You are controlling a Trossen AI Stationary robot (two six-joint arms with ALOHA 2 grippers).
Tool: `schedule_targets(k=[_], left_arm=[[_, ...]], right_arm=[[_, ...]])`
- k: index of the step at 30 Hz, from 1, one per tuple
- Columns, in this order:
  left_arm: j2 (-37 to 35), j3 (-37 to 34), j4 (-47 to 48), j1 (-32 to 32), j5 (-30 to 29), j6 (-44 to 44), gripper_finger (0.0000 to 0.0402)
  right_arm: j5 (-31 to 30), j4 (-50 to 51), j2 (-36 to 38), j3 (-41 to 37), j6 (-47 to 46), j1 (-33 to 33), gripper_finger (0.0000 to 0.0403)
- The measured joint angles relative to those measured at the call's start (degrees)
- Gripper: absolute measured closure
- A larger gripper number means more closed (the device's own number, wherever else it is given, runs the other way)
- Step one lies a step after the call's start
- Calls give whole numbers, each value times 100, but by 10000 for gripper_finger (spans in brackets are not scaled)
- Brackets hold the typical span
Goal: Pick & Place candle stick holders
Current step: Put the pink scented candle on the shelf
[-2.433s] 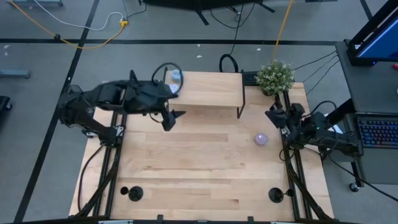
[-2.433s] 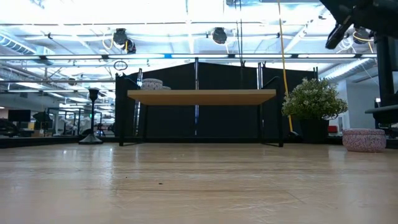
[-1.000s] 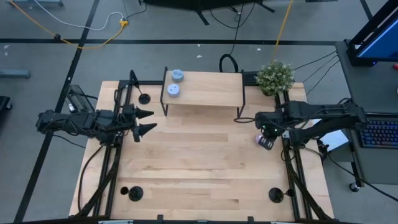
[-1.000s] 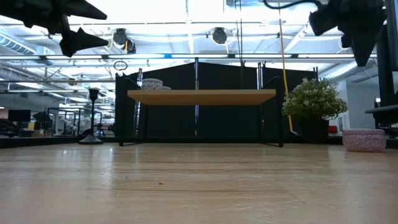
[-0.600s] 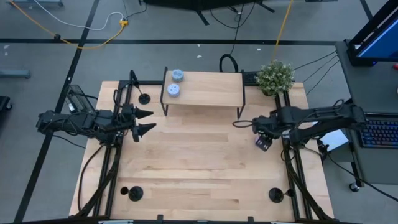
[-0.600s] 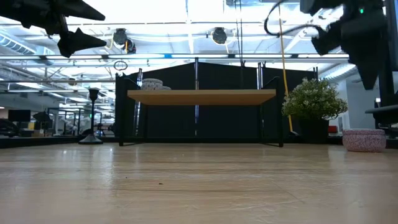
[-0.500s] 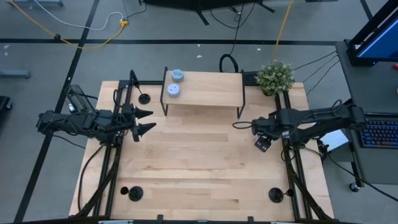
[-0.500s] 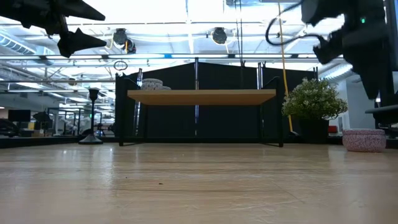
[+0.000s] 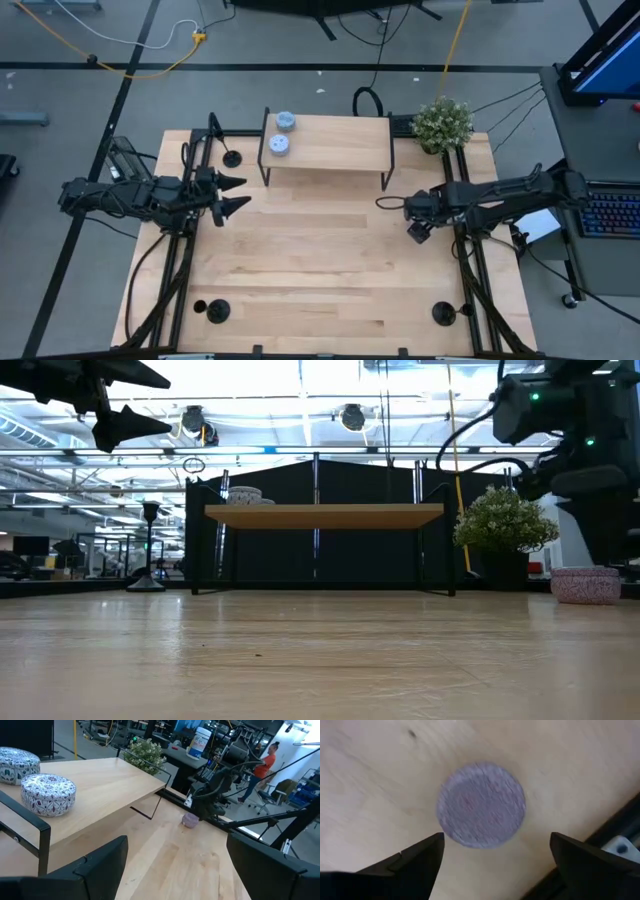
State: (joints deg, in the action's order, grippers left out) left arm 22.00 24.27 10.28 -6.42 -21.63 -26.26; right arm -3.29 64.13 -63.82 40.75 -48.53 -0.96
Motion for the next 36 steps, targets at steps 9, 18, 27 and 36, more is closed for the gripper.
schedule_targets(k=[9,18,27,36], left_arm=[[0,0,0,0,59,-110,55],[0,0,9,0,63,-68,55],[0,0,65,2,70,-47,55],[0,0,66,0,72,23,55]], right_arm=[[31,-628,-29,0,137,-376,45],[157,-761,-389,0,163,-698,45],[175,-844,-969,-2,143,-696,45],[492,-1348,-1241,-360,104,-644,46]])
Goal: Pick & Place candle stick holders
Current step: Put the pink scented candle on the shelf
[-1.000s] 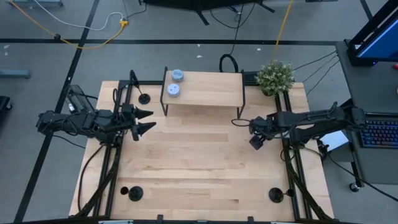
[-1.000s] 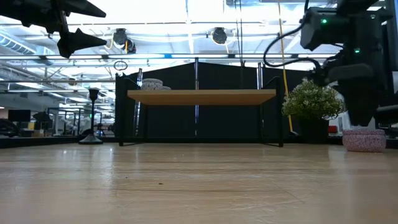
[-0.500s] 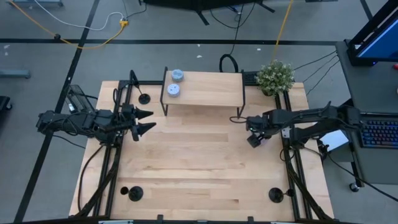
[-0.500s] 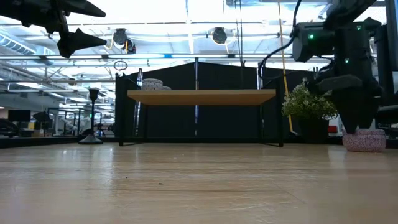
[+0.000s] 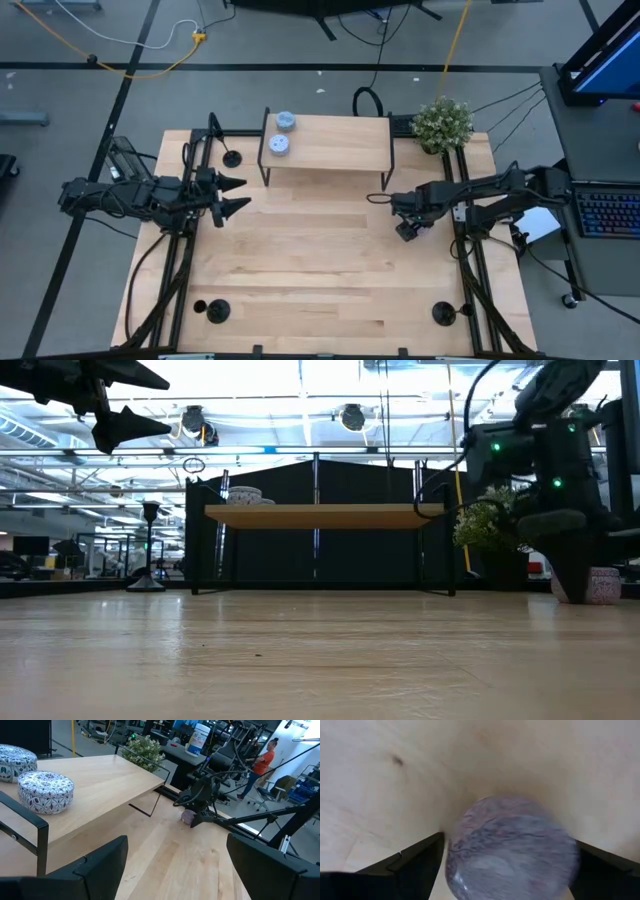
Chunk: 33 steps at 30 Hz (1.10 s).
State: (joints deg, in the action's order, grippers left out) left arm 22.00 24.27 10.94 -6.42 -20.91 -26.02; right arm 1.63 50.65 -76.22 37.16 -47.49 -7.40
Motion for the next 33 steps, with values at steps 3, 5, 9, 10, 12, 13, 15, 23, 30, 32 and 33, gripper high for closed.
schedule_targets(k=[3,5,9,10,12,13,15,23,30,32,33], left_arm=[[0,0,0,0,-2,2,55],[0,0,0,1,-2,2,55],[0,0,0,2,-4,-8,55],[0,0,-2,0,-4,-7,55],[0,0,-2,0,-6,-23,55],[0,0,-2,0,-8,-24,55],[2,0,-4,0,-8,-27,55],[2,0,-7,1,-15,-100,55],[2,0,-9,2,-15,-120,55],[2,0,-7,1,-15,-127,55],[2,0,-8,2,-15,-129,55]], right_arm=[[160,-323,27,-238,-142,-2,49],[177,-378,21,-316,-209,-2,57],[175,-477,106,-331,-240,-2,76],[167,-504,144,-333,-244,-2,80],[159,-543,258,-338,-247,-2,87],[149,-545,310,-345,-260,0,91],[135,-531,395,-349,-288,0,98],[142,-510,557,-368,-356,0,106],[273,-507,561,-365,-353,0,109],[395,-505,562,-361,-286,0,108],[455,-502,564,-357,-275,0,107]])
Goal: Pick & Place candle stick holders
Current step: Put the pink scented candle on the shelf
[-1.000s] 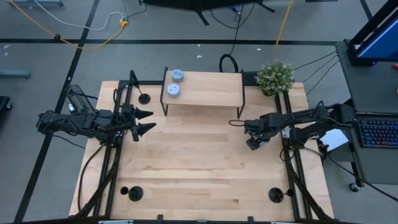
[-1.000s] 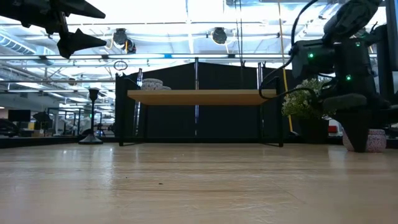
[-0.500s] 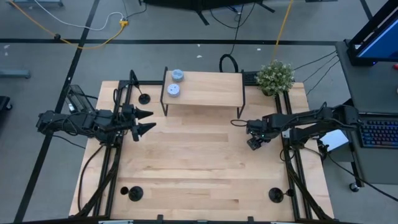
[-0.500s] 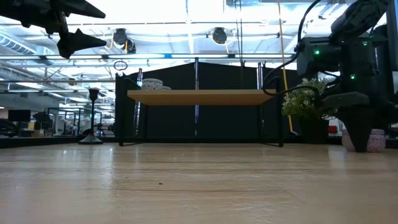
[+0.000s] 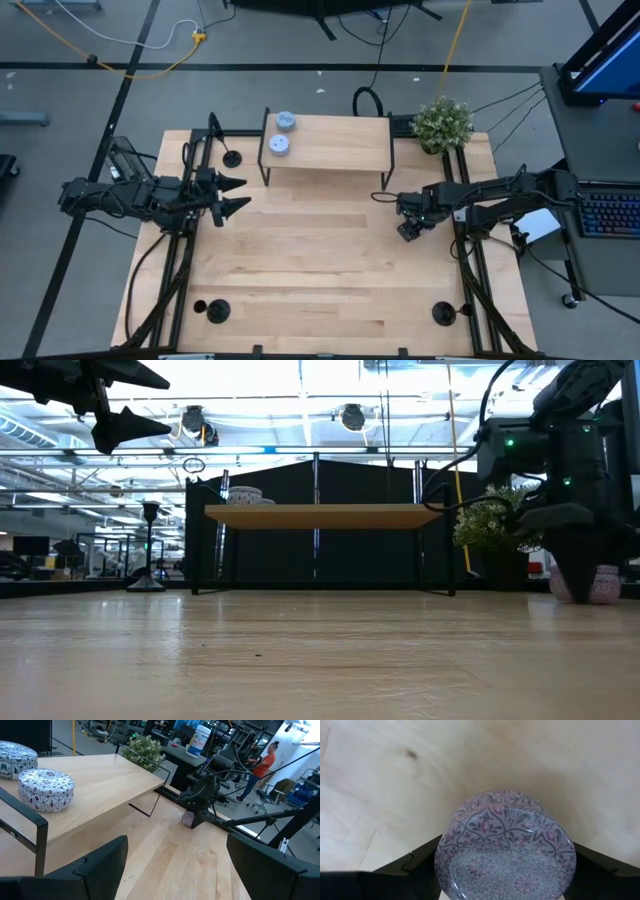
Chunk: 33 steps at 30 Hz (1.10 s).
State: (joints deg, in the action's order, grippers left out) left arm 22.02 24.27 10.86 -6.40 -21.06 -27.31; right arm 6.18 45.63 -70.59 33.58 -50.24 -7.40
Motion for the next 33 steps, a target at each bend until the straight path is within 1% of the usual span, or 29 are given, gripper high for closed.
schedule_targets(k=[4,9,18,24,28,33], left_arm=[[1,0,1,-2,-2,0,55],[1,0,1,-2,0,0,55],[1,0,-21,-2,-4,0,55],[9,0,-56,-2,-4,2,55],[9,0,-72,-2,-48,2,55],[9,0,-137,-1,-64,2,55]], right_arm=[[360,-2,-2,82,147,2,109],[486,-27,0,389,419,3,109],[1057,-225,0,1398,1133,115,108],[1049,-532,0,2263,1357,98,110],[994,-788,-12,2851,1578,-66,109],[424,-827,-15,3532,2104,-390,109]])
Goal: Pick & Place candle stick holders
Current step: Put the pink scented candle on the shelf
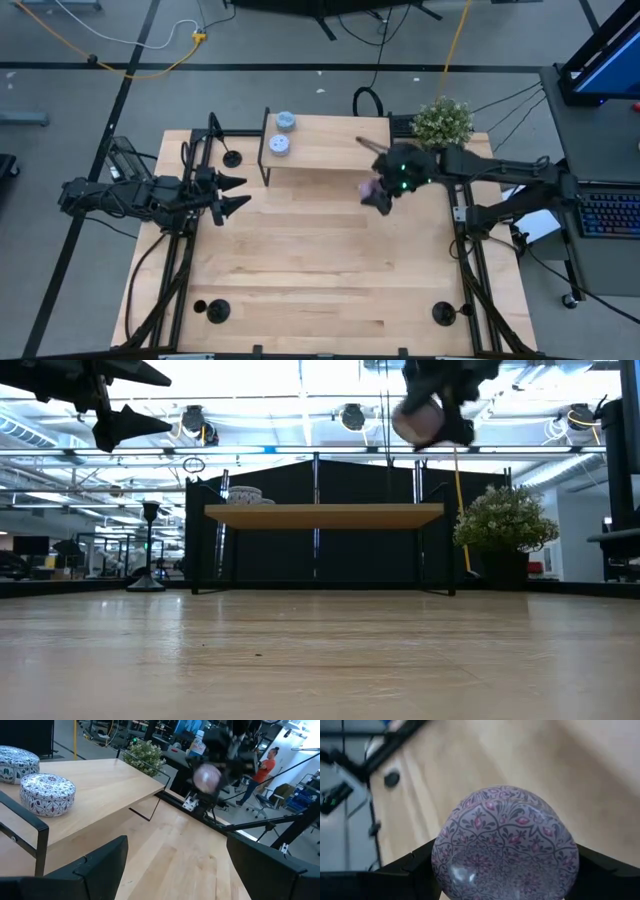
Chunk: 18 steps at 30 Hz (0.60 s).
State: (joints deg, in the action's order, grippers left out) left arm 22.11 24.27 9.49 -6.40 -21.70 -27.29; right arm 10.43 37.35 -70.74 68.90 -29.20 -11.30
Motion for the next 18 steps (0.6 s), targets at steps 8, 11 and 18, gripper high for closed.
schedule_targets(k=[8,11,18], left_arm=[[159,0,-196,0,0,3,55],[295,0,-357,0,0,2,55],[660,0,-962,0,2,1,55]], right_arm=[[-292,160,-355,931,784,-940,110],[-311,416,-737,1352,1188,-1249,110],[-322,1108,-1811,2374,1966,-1699,110]])
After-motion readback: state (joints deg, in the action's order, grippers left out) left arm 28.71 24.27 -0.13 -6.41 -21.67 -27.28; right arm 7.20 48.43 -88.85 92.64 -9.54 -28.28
